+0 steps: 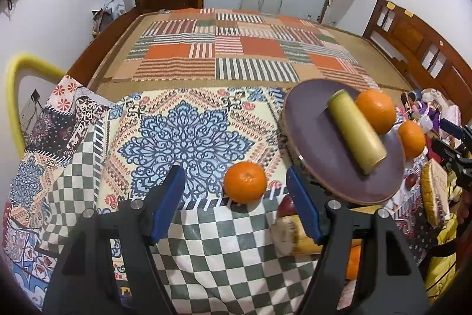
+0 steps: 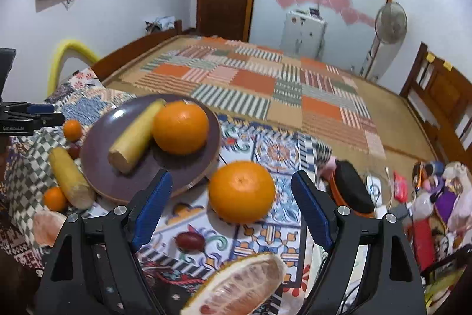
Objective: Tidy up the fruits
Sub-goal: 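Grasp a small tangerine with the left tool while the right tool grasps the second orange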
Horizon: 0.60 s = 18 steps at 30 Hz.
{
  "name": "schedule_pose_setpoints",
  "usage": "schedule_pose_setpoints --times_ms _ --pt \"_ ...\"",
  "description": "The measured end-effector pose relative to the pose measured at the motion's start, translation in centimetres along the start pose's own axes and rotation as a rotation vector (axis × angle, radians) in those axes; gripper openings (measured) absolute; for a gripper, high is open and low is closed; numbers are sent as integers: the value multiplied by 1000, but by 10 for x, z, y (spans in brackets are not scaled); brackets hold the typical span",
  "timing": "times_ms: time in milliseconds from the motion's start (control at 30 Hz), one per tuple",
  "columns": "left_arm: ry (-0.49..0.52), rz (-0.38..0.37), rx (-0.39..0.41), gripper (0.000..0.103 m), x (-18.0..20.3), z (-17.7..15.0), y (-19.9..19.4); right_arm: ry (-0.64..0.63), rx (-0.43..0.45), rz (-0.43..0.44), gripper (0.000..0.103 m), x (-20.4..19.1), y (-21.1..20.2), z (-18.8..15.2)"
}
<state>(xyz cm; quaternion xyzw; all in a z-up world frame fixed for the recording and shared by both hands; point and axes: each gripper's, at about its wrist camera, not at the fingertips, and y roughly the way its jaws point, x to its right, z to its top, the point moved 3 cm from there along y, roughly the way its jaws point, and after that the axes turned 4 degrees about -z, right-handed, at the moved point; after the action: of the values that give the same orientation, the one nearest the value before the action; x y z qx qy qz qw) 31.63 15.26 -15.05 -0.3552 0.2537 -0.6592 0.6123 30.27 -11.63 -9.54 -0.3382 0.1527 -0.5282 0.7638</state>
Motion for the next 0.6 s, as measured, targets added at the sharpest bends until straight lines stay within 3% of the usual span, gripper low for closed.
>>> schedule_pose_setpoints --times_ms 367,600 --pt "13 5 -43 70 -3 -7 24 24 -105 25 80 12 36 -9" --pt "3 -38 -65 51 -2 -8 33 45 -133 75 67 14 41 -11"
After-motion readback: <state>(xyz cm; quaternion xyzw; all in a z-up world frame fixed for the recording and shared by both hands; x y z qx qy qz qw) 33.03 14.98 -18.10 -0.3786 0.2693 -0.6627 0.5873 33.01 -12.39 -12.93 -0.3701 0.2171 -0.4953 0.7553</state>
